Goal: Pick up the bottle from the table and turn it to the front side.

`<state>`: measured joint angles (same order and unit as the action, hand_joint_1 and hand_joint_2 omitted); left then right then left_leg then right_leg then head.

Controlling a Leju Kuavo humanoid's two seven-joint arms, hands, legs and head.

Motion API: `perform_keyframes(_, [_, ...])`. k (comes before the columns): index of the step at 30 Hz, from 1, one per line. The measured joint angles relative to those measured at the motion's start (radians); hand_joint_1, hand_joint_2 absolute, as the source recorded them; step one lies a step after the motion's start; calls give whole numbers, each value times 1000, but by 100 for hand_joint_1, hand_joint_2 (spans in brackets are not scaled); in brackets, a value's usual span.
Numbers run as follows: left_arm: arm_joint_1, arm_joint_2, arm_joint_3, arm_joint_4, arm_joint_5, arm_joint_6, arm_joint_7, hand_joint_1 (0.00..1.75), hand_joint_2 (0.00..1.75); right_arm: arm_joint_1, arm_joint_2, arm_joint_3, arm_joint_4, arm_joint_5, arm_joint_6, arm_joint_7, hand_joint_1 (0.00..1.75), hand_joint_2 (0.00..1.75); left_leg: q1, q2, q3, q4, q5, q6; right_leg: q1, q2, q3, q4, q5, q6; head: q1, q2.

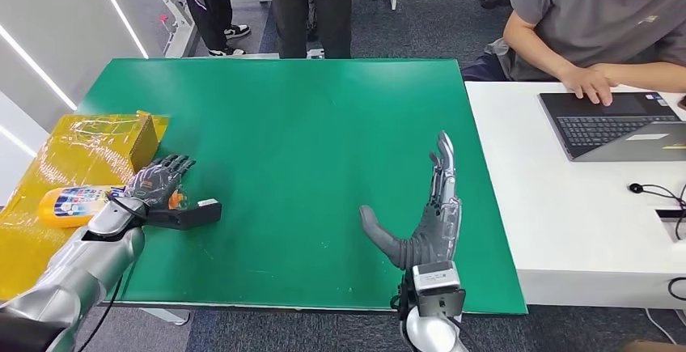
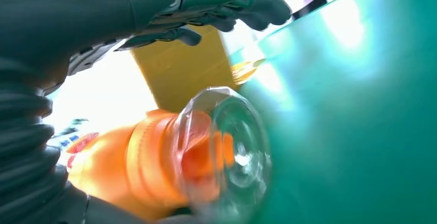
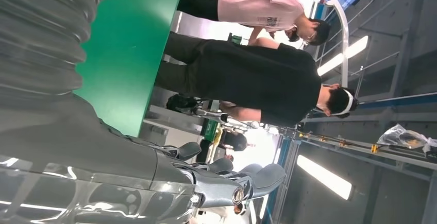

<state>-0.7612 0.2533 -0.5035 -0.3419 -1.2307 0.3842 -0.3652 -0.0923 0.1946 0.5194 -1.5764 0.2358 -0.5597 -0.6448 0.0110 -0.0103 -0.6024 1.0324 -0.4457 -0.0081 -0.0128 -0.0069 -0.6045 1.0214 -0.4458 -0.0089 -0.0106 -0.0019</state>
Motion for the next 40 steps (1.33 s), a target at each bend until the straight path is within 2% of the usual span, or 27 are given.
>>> perform_keyframes(5, [29, 1, 35, -20, 10, 58, -3, 0, 175, 8, 0, -5, -9, 6, 2, 1, 0, 175, 0, 1, -2, 0, 0, 0, 0, 2, -3, 0, 0, 0, 0, 0])
perform_keyframes(10, [57, 13, 92, -58, 17, 217, -3, 0, 175, 14, 0, -12, -12, 10, 2, 0, 0, 175, 0, 3, -4, 0, -1, -1, 0, 3, -5, 0, 0, 0, 0, 0])
perform_keyframes(13, [105, 33, 149, -134, -49, 294, 11, 0, 175, 17, 0, -14, -12, 9, 2, -3, 0, 175, 0, 5, -4, 0, -2, -2, 0, 6, -6, 0, 0, -1, 0, 0])
perform_keyframes(17, [188, 58, 243, -271, -134, 312, 27, 0, 175, 22, 0, -16, -12, 9, 2, -5, 0, 175, 0, 8, -5, 0, -2, -3, 0, 9, -9, 0, 0, -1, 0, 0])
perform_keyframes(22, [268, 76, 322, -395, -196, 312, 33, 0, 175, 26, 0, -16, -12, 9, 7, -6, 0, 175, 0, 9, -6, 0, -3, -3, 0, 10, -9, 0, 0, -1, 0, 0])
perform_keyframes(24, [327, 74, 377, -487, -222, 312, 4, 0, 175, 27, 0, -17, -12, 8, 15, -8, 0, 175, 0, 11, -6, 0, -3, -4, 0, 12, -10, 0, 0, -1, 0, 0])
perform_keyframes(25, [358, 68, 413, -546, -216, 313, -37, 0, 175, 28, 0, -17, -12, 7, 20, -10, 0, 175, 0, 12, -6, 0, -3, -4, 0, 12, -11, 0, 0, -1, 0, 0])
perform_keyframes(29, [427, -9, 581, -774, -53, 314, -275, 0, 175, 19, 1, -17, -6, 5, 35, -14, 0, 175, 0, 10, -8, 0, -4, -3, 0, 11, -12, 0, 0, -1, 0, 0])
perform_keyframes(32, [433, -76, 618, -892, 212, 314, -323, 0, 175, 3, 4, -16, 3, 4, 38, -9, 0, 175, 0, 10, -8, 1, -4, -3, 0, 10, -11, -1, 0, -1, 0, 0])
perform_keyframes(34, [422, -128, 598, -942, 443, 315, -328, 0, 175, -9, 8, -12, 9, 3, 36, 0, 0, 175, 0, 8, -8, 1, -4, -3, 0, 8, -11, -1, 0, 0, 0, 0])
perform_keyframes(37, [415, -217, 522, -1018, 771, 314, -330, 0, 175, -24, 11, 1, 20, 2, 28, 10, 0, 175, 0, 6, -8, 1, -3, -2, 0, 6, -10, -1, 1, 0, 0, 0])
perform_keyframes(40, [429, -284, 428, -1091, 960, 314, -334, 0, 175, -29, 12, 14, 29, -1, 20, 16, 0, 175, 0, 7, -8, 1, -3, -2, 0, 6, -9, -1, 1, 0, 0, 0])
